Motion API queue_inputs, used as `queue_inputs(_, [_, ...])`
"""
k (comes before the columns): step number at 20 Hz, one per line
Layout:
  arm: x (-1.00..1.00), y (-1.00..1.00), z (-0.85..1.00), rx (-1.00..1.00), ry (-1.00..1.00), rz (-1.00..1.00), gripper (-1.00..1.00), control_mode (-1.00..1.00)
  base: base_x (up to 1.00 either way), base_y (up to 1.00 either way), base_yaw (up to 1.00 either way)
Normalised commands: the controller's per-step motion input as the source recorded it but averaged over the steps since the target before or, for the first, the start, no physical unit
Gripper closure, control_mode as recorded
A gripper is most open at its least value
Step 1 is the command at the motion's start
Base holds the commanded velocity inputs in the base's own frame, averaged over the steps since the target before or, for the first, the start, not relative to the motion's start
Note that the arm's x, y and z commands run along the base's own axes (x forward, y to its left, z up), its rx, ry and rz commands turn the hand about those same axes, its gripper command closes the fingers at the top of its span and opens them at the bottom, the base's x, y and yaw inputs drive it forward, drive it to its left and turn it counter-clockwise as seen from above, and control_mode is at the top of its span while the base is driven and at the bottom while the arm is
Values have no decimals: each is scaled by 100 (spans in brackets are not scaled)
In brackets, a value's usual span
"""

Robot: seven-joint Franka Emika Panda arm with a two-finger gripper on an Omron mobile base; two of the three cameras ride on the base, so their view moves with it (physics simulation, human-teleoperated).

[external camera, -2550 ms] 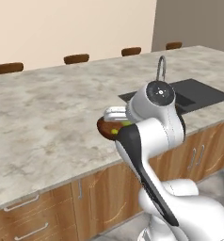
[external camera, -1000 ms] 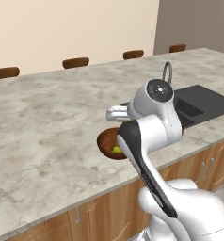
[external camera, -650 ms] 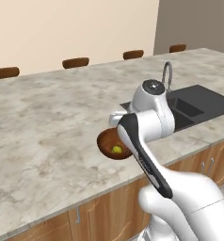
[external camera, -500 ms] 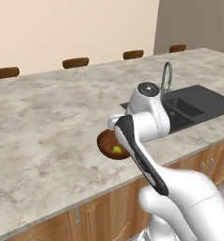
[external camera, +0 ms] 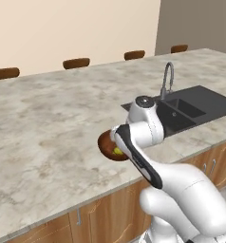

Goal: Pick the pears from the cabinet and place them in one bowl. Pick the potato from the sink and place it in the other bowl.

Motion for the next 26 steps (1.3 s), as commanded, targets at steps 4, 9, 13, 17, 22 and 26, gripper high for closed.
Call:
queue_inputs(4, [55,-5,-59,0,-4,0,100,-100,0,0,0])
queue_inputs(9, [49,16,-37,0,0,0,-100,-100,0,0,0])
queue_inputs(13, [8,0,-2,0,7,0,-100,-100,0,0,0])
queue_inputs(17, [1,0,0,0,7,-1,-100,-100,0,0,0])
queue_inputs(22, [14,4,14,0,3,-5,-100,-100,0,0,0])
queue_inputs(26, [-12,9,74,0,12,-5,-100,-100,0,0,0])
